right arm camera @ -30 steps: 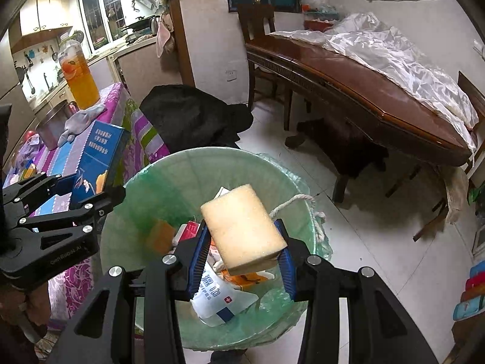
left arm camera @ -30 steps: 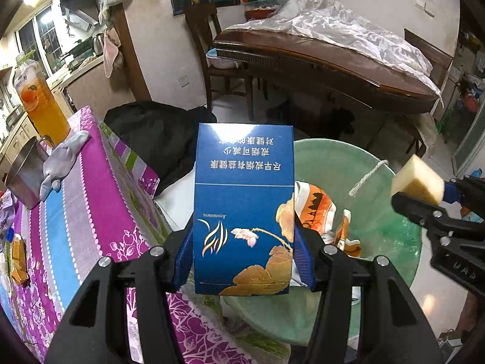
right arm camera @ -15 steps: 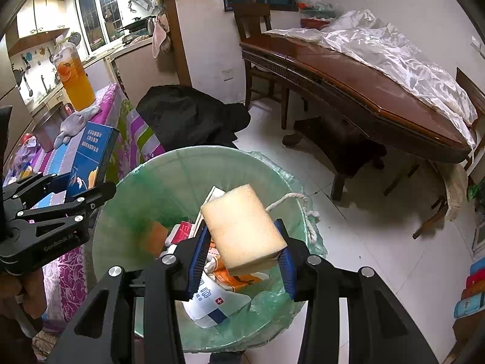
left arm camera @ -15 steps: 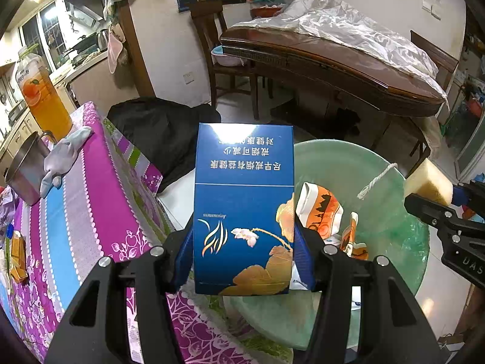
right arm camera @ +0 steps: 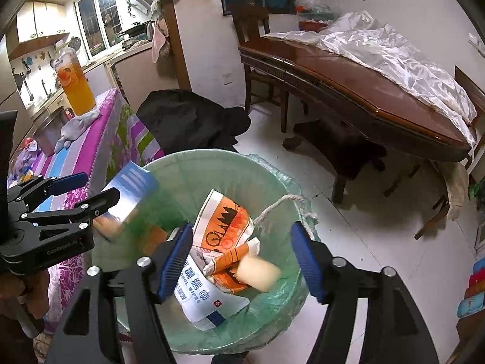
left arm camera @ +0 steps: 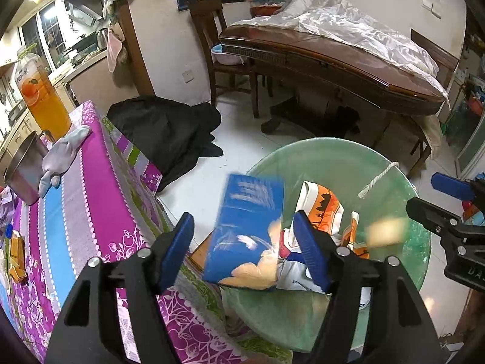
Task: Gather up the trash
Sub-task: 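Open both grippers to drop box and sponge into the basin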
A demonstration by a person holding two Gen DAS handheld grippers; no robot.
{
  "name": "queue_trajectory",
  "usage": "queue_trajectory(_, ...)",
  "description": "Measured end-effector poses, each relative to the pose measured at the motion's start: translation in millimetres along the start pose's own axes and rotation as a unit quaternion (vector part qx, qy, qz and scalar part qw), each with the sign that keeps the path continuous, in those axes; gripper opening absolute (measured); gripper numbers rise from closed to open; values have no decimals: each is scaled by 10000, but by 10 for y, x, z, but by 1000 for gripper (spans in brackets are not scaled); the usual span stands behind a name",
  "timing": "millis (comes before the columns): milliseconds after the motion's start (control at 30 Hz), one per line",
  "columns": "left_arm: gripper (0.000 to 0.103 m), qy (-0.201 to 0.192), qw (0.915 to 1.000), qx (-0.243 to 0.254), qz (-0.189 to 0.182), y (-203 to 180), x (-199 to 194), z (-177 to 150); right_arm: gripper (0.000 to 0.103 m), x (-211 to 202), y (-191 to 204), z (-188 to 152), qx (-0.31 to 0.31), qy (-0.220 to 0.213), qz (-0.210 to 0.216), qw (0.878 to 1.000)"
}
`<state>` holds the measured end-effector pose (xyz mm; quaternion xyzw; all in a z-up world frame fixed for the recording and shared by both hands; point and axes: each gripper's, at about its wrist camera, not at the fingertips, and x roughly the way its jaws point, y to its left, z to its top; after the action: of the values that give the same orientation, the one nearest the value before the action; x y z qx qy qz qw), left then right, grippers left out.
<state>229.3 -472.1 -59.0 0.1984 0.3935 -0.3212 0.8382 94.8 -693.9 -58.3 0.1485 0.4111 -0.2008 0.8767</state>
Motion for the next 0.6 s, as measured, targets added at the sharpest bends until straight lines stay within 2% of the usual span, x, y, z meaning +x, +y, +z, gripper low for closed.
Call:
queue_trajectory(100, 72, -4, 10000, -18, 28, 18, -1, -2, 71, -28, -34, -7, 46, -50, -12, 10000)
queue_trajectory(167, 76, -3, 10000, -28, 50, 27, 1, 1, 78, -72, -52, -15, 93, -129, -17, 9999)
queue_trajectory(333, 77, -12, 10000, -41, 43, 38, -28, -25, 83, -243, -54, -47, 114, -409, -44, 9991)
queue_trajectory(500, 85, -133, 9999, -67, 29, 74, -154, -92, 97, -588, 114, -156, 41, -1025, -155, 9946)
queue_trajectory(600, 94, -303, 9995, -19, 35, 100, -295, -172, 98, -834, 295, -290, -55, -1455, -248, 9890)
